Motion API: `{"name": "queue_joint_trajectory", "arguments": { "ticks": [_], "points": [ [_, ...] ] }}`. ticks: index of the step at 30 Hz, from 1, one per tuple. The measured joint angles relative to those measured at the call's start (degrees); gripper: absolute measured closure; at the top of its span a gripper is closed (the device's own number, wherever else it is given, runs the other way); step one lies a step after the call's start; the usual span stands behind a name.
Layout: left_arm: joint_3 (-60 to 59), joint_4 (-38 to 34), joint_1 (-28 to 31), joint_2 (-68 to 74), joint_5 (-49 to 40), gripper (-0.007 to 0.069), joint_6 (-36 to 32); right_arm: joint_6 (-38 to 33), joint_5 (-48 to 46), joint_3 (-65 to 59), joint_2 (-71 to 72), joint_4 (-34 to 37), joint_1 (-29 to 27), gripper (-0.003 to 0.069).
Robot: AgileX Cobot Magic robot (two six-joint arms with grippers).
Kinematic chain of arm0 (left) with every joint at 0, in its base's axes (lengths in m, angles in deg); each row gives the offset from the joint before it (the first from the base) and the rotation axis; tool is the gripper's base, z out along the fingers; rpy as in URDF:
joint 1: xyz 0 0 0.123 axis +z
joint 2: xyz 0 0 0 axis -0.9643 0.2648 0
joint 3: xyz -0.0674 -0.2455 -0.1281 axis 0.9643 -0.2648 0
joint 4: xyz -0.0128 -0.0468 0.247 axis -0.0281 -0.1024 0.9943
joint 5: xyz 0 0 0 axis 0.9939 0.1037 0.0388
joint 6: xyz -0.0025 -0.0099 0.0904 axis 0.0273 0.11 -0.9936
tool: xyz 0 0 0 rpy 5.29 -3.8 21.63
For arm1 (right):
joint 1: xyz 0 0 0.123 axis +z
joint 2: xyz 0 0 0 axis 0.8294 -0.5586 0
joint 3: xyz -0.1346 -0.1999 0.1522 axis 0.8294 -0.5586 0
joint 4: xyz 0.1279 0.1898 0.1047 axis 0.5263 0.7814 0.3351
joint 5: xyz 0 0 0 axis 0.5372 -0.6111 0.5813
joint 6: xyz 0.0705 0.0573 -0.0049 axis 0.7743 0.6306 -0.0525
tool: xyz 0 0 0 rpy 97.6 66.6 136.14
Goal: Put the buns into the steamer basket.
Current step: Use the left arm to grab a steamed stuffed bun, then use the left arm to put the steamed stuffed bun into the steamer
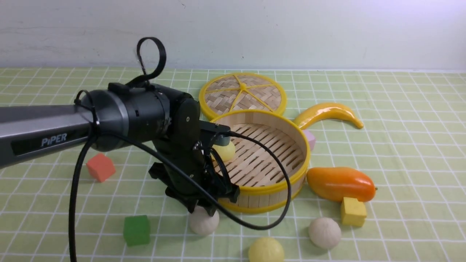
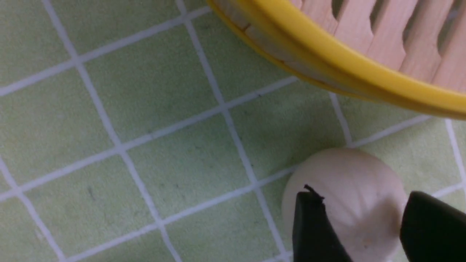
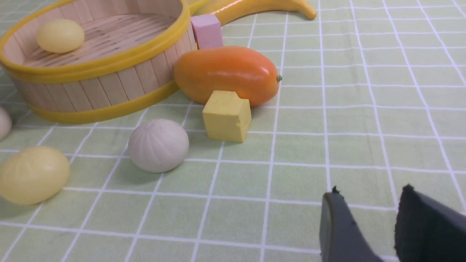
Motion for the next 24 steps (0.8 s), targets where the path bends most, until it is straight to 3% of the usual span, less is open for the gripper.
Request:
{"name": "queue_joint_trajectory", "arguments": {
  "ticks": [3,6,7,8,9,14,18,24],
  "points": [
    [0.0,0.3,0.0,0.9,0.3,0.034,0.0,0.0,0.0,0.0,0.0,0.0,0.0,0.042],
    [0.0,0.4,0.0,1.1,-0.6,0.0514,0.0,0.0,0.0,0.0,0.0,0.0,0.0,0.042],
    [0.0,0.4,0.0,1.1,-0.6,0.0527,0.0,0.0,0.0,0.0,0.0,0.0,0.0,0.042],
    [0.0,0.2,0.0,0.5,-1.4,0.06,0.0,0.0,0.0,0.0,0.0,0.0,0.0,0.042],
    [0.0,-0.1,0.0,-0.1,-2.1,0.0623,0.0,0.0,0.0,0.0,0.0,0.0,0.0,0.042],
    [-0.2,-2.9,-0.2,-7.0,-5.4,0.0631,-1.7,0.0,0.0,0.0,0.0,0.0,0.0,0.042],
    [2.4,-5.0,-0.5,-9.6,-0.6,0.0631,-4.0,0.0,0.0,0.0,0.0,0.0,0.0,0.042],
    [9.6,-6.0,-0.5,-2.1,5.7,0.0631,-8.6,0.0,0.0,0.0,0.0,0.0,0.0,0.042]
  ]
}}
